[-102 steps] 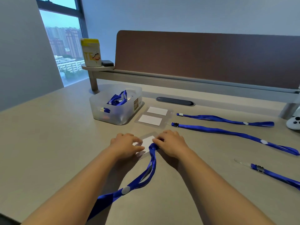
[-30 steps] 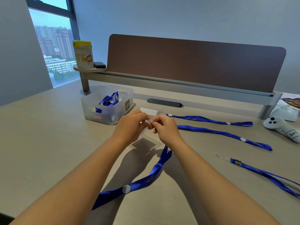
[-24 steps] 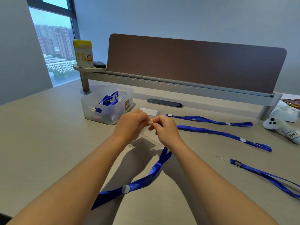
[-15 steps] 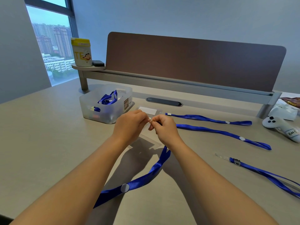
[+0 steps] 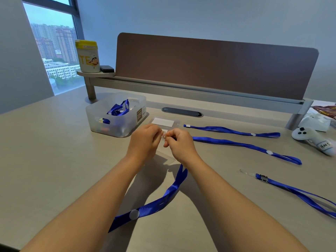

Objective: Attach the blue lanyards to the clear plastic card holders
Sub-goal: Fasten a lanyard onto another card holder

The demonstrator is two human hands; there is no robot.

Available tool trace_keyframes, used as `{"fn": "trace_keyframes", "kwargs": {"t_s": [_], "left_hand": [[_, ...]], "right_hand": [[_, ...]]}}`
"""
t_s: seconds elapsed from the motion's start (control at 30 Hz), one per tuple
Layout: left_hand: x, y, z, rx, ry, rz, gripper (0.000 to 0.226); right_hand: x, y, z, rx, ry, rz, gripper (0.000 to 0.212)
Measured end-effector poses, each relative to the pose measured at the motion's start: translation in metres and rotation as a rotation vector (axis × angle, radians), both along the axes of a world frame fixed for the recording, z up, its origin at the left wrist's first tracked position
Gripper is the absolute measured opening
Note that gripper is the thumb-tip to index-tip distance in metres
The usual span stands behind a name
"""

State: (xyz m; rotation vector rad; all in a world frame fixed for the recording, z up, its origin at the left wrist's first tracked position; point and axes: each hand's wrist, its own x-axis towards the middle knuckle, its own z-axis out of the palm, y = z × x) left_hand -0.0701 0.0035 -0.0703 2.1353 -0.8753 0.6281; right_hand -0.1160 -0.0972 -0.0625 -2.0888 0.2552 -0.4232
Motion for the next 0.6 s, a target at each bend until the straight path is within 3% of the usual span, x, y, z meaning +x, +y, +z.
{"fn": "trace_keyframes", "kwargs": {"t_s": [0.37,0.6], "left_hand": [[0.003,0.009,0.000,-0.064,0.213,-0.033,0.035],[0.003,0.013,0.000,-0.172,0.298,-0.025,0.013]], "right_hand": [[-0.002,-0.008,0.011,0.374,0.075,0.087,0.018],[-0.004,-0.012,0.012,0.442,0.117,0.109,0.018]]}}
